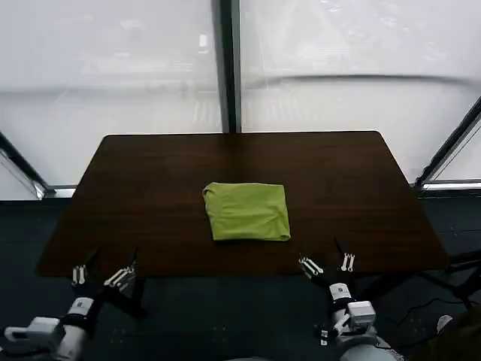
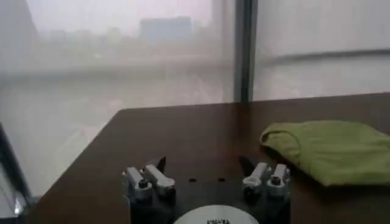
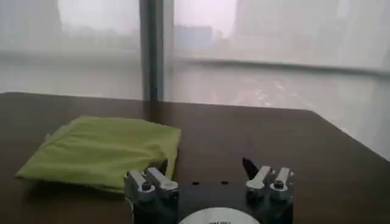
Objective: Fold and organize the clothes.
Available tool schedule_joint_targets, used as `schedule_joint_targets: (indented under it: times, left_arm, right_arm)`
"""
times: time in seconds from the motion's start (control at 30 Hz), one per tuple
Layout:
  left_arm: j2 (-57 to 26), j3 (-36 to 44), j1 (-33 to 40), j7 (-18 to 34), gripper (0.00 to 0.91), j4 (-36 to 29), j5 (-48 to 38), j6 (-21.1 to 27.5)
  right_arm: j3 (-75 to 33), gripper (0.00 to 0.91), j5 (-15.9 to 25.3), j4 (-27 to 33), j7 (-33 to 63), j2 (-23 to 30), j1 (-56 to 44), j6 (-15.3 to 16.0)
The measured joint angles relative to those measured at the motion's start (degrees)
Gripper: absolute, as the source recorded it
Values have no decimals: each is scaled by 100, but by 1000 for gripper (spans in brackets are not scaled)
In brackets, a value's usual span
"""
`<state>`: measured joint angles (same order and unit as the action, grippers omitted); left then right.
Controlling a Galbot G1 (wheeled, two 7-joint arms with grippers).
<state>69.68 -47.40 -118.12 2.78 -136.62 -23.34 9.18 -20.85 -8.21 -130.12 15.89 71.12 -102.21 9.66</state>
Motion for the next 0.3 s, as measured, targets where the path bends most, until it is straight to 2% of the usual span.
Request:
schedule_joint_targets:
  times: [0.3]
  left_arm:
    - [53,14,-69,-67,878,-38,64,24]
  right_arm:
    - [-30,878,9,0,1,21,-42,-19]
